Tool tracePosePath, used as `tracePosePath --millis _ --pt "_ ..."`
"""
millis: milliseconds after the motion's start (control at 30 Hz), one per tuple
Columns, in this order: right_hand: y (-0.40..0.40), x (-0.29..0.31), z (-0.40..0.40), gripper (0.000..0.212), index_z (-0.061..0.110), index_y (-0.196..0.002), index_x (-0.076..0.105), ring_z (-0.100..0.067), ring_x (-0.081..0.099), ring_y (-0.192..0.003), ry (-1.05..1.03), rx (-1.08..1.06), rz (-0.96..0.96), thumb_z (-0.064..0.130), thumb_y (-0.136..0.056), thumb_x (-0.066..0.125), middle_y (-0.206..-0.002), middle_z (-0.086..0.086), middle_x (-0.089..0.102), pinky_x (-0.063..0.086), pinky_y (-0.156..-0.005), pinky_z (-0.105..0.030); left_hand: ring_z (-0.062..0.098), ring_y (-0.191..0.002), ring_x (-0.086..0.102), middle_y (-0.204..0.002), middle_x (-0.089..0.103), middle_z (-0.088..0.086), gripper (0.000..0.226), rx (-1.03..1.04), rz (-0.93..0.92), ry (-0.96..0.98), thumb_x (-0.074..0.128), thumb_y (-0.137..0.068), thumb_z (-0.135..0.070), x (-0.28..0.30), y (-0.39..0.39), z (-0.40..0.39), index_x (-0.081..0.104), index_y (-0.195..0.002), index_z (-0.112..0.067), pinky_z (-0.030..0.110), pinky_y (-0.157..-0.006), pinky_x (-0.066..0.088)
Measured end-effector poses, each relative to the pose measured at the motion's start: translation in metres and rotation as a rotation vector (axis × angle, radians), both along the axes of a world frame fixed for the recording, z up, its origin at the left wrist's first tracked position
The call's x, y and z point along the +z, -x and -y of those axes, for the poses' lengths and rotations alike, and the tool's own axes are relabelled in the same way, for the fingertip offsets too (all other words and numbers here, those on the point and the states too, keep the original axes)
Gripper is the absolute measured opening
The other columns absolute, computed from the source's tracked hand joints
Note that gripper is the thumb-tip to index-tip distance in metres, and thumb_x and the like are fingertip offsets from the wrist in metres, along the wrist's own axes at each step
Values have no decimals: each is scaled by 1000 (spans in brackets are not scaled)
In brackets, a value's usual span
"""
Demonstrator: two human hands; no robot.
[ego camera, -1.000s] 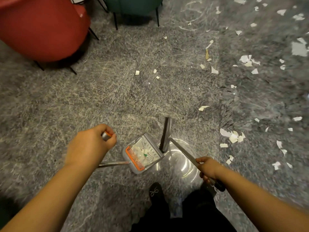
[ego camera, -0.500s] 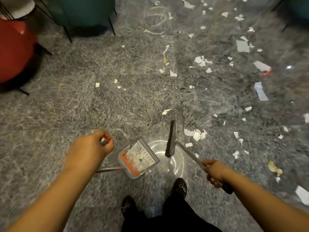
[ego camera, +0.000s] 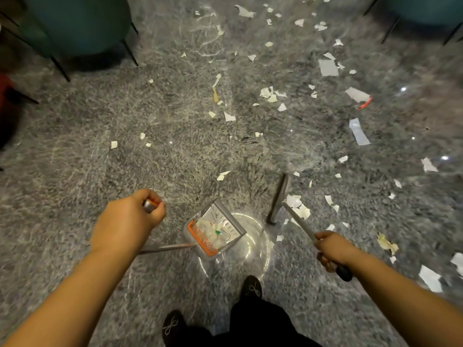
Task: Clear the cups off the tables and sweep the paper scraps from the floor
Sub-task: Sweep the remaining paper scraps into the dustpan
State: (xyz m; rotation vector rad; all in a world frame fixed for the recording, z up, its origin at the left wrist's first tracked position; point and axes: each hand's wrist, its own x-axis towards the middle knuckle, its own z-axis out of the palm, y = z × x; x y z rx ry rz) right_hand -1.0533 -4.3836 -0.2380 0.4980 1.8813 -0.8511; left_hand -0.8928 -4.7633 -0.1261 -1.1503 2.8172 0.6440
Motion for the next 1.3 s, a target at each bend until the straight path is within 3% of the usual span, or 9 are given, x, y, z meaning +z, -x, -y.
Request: tracePosePath --millis 267,533,667,767,1000,1200,1300 --pt "10 12 54 23 22 -123 45 -11 35 -31 182 -129 16 16 -101 46 -59 -9 46 31 -36 -14 4 -55 53 -60 59 -17 19 -26 -56 24 73 -80 -41 11 25 31 58 -70 -39 23 -46 37" --pt "22 -11 182 22 23 -121 44 -10 36 -30 265 -116 55 14 -101 43 -57 -9 46 32 -36 -15 24 -66 64 -63 64 -9 16 -107 -36 75 75 -76 -46 16 43 102 61 -73 -38 31 -57 50" --pt "24 -25 234 25 25 -122 44 -9 35 -30 274 -151 64 12 -102 41 -55 -8 44 32 -36 -15 16 -63 62 -61 60 -17 21 -158 -6 48 73 -77 -44 16 57 146 55 -67 -43 31 -56 51" --pt "26 -34 256 31 23 -130 45 -10 35 -31 265 -180 71 11 -101 39 -56 -8 44 31 -36 -14 15 -64 63 -64 64 -13 23 -202 12 32 73 -79 -42 11 71 176 53 -68 -46 35 -57 53" --pt "25 -28 241 40 22 -141 39 -10 34 -32 153 -272 97 13 -102 38 -58 -10 43 30 -38 -14 20 -68 64 -67 66 -9 11 -343 24 15 72 -79 -40 4 117 198 60 -77 -40 33 -57 52" --pt "4 -8 187 30 6 -126 55 -14 37 -36 47 -280 -26 6 -100 42 -54 -12 45 33 -39 -23 23 -69 65 -67 66 -8 15 -464 -12 -6 76 -78 -38 -1 154 172 61 -76 -38 28 -56 45" --pt "-10 -4 158 27 7 -118 59 -14 37 -32 -26 -311 -52 5 -99 40 -51 -11 45 33 -38 -22 23 -71 64 -63 61 -13 17 -524 15 -38 75 -79 -40 -4 175 153 58 -74 -40 29 -59 46"
